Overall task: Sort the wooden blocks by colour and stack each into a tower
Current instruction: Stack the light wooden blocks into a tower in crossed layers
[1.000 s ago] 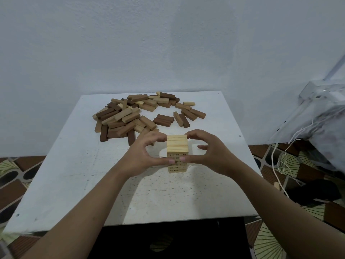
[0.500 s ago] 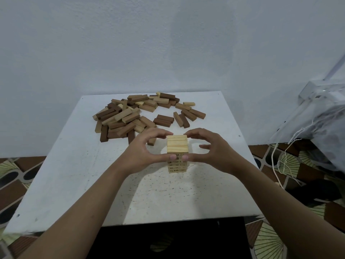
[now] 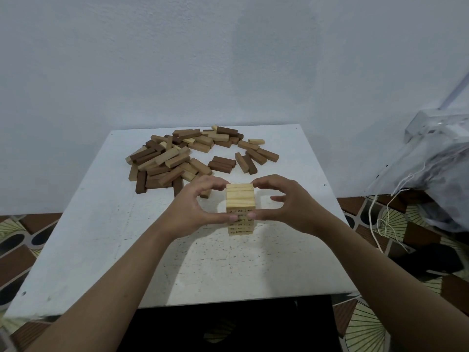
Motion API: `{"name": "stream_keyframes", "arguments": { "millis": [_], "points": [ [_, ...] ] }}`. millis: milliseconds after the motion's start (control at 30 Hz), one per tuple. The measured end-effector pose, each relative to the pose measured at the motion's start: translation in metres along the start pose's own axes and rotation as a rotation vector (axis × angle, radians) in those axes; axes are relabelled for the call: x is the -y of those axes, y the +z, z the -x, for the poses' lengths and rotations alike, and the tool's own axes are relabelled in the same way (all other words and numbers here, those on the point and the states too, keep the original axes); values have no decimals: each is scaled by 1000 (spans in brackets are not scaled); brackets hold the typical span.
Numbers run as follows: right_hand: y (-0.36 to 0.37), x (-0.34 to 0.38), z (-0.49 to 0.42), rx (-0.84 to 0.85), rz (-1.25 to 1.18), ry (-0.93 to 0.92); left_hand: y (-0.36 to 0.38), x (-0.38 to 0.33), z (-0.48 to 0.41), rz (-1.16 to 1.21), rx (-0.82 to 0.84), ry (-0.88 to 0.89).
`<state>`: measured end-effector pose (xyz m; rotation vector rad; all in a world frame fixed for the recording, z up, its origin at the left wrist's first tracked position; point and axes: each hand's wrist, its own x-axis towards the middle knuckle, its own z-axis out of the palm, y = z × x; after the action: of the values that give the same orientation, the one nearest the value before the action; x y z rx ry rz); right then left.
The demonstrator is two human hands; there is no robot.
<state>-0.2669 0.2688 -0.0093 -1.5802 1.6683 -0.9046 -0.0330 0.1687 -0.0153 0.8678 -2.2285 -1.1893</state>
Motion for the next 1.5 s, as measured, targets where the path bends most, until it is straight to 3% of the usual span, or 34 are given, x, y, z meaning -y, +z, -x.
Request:
{"name": "stream_keyframes", "arguments": {
  "millis": [633,1033,1333,1500],
  "points": [
    [-3,2,-1,25,5,5,-1,0,0,2,19,-9],
    [-7,3,3,-4,-156,20,-13,-4,4,58,25,-20],
    [11,-39,6,53,175,133,9,32,16,-63,112,-207],
    [24,-46,1,46,261,120,25,45,12,-70,71,-208]
  ]
}}
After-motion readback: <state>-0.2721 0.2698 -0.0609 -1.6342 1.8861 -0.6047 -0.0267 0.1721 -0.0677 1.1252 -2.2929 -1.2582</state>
